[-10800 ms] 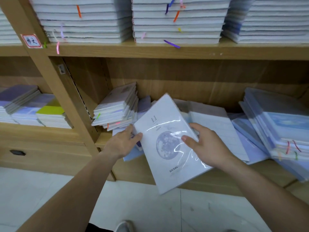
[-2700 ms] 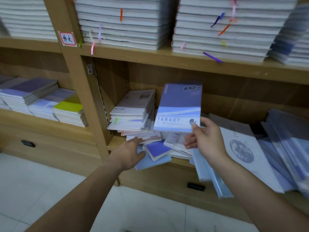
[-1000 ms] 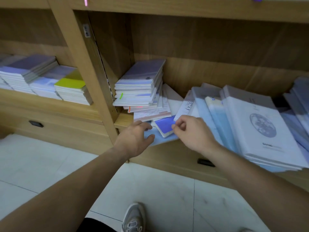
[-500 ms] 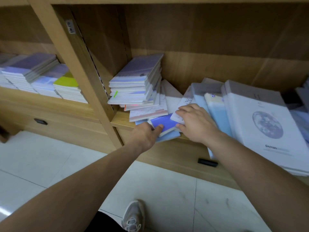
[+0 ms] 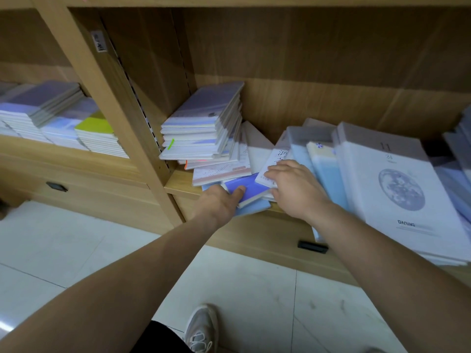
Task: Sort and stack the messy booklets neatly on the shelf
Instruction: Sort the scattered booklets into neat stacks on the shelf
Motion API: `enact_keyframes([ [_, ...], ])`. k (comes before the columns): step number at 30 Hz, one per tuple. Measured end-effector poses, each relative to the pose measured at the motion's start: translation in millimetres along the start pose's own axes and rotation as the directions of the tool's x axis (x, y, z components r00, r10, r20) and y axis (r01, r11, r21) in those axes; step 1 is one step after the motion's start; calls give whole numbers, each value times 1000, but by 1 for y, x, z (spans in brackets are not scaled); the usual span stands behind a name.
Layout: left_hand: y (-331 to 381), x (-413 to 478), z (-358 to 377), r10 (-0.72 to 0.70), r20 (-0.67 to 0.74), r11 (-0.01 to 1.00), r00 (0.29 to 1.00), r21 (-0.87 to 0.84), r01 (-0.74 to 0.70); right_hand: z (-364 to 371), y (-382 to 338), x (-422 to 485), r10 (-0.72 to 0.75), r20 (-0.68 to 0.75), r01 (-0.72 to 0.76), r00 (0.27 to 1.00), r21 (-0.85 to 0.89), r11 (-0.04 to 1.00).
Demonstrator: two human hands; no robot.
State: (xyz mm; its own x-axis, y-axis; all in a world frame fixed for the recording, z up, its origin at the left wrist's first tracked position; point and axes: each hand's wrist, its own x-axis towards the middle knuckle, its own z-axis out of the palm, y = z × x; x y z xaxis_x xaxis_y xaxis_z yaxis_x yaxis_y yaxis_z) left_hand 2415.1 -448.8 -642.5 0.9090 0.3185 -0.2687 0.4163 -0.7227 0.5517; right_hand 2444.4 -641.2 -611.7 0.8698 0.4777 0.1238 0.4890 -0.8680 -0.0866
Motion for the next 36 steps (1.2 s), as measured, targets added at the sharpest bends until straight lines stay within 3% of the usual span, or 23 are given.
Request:
enact_keyframes([
  [3,0,-1,1,29,28,999,999,-42,-28,0,-1,0,13,-12,-13,1000,-8,1000],
  [9,0,-9,5,7,55,959,998,-283,9,2,-3,-4,10,-35,-11,999,-24,1000],
  [16,-1,-18,3,57,123,840,991,-543,19,8,-3,-4,8,-41,-10,999,-39,999],
  [36,-11,-19,11,109,33,782,993,-620,-66,18,-3,-5,-11,-72,2,997,-114,994],
])
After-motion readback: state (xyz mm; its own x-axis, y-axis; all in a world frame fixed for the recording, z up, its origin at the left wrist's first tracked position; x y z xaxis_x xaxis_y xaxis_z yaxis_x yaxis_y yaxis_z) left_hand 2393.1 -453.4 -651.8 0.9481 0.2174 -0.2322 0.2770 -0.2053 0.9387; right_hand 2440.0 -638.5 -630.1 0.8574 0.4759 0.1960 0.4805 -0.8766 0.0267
